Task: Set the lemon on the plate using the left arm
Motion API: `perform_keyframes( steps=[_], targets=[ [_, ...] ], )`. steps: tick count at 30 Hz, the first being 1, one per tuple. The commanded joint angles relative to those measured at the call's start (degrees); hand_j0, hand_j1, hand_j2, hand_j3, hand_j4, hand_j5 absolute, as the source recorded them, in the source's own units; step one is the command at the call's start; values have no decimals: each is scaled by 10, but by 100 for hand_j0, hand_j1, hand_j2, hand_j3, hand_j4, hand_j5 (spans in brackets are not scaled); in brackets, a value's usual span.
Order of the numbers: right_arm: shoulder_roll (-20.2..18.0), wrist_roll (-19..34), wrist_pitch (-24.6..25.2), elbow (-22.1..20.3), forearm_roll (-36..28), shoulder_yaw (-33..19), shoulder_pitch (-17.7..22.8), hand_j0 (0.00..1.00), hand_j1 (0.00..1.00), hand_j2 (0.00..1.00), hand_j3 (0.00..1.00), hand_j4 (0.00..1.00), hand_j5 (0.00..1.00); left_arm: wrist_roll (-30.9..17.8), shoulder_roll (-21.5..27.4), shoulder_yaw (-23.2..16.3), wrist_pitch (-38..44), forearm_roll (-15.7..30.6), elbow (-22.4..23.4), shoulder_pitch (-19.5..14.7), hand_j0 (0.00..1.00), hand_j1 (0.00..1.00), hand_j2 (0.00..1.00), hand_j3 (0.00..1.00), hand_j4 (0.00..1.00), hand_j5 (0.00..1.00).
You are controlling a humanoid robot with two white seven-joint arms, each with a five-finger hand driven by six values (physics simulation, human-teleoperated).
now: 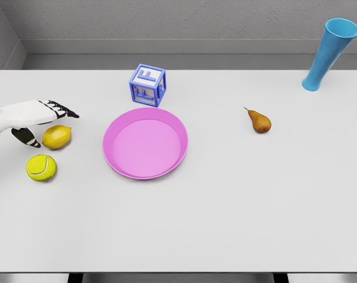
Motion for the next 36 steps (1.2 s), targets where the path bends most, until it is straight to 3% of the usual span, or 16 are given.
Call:
perform_keyframes(
  steps=[1,36],
  targets=[
    [0,0,0,0,1,0,1,100,100,100,100,100,100,1,0,1,1,1,-2,0,100,100,100,100,100,100],
    [0,0,0,1,0,0,0,100,100,100,100,100,100,0,-11,-4,1,-34,-20,3,100,100,100,100,100,100]
  ],
)
